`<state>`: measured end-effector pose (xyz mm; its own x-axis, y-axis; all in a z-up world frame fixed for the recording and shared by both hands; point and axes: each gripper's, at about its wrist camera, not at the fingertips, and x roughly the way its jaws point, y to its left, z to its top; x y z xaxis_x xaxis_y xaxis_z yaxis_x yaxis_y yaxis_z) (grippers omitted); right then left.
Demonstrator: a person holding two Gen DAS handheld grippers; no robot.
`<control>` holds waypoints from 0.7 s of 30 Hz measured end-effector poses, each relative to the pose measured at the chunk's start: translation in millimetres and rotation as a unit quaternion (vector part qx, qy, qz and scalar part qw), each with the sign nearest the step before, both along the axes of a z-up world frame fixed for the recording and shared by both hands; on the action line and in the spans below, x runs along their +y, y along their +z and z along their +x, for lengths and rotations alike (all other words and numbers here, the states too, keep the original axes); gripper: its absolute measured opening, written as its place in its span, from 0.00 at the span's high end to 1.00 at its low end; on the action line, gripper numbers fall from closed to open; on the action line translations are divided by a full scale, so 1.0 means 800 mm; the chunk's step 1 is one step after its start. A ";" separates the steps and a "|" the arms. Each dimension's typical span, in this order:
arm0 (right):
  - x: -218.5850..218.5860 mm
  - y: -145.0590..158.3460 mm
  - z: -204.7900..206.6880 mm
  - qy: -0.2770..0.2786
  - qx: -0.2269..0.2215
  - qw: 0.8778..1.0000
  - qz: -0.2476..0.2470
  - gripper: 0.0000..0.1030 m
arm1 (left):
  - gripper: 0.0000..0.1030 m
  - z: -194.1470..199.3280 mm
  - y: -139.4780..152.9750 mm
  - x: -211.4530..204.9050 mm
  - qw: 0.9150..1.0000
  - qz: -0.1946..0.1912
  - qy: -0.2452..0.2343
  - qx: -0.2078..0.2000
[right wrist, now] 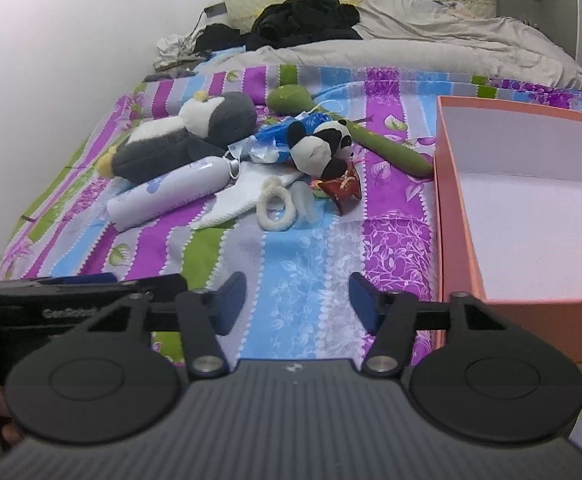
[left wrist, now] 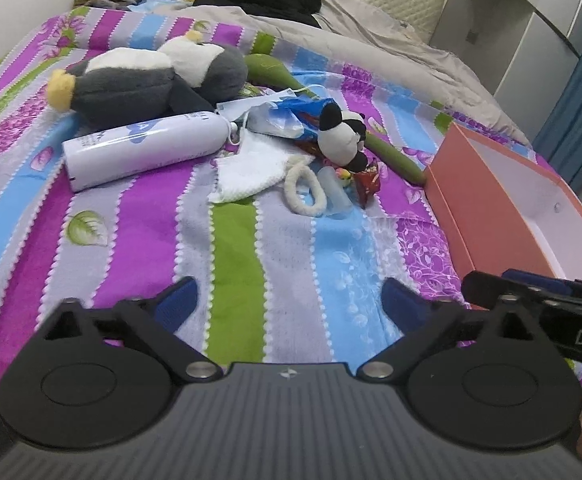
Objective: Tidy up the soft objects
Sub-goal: 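Close the right gripper on the clear plastic cup while the left gripper grasps the white fuzzy ring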
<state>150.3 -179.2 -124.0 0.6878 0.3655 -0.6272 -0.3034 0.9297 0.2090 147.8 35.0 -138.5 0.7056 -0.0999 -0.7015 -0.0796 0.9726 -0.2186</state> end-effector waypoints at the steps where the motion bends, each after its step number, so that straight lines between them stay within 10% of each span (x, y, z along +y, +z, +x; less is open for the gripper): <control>1: 0.001 -0.002 0.005 0.001 0.003 1.000 0.001 0.51 | 0.18 0.005 -0.002 -0.002 1.000 -0.001 -0.006 0.000; 21: 0.028 -0.049 0.147 -0.003 0.053 0.998 0.030 0.55 | 0.47 0.140 -0.077 -0.008 0.998 -0.035 -0.057 -0.004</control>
<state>267.9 -157.2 -163.5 0.6205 0.4009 -0.6740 -0.2718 0.9161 0.2946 259.8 28.3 -200.1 0.6930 -0.2284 -0.6838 0.0325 0.9574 -0.2869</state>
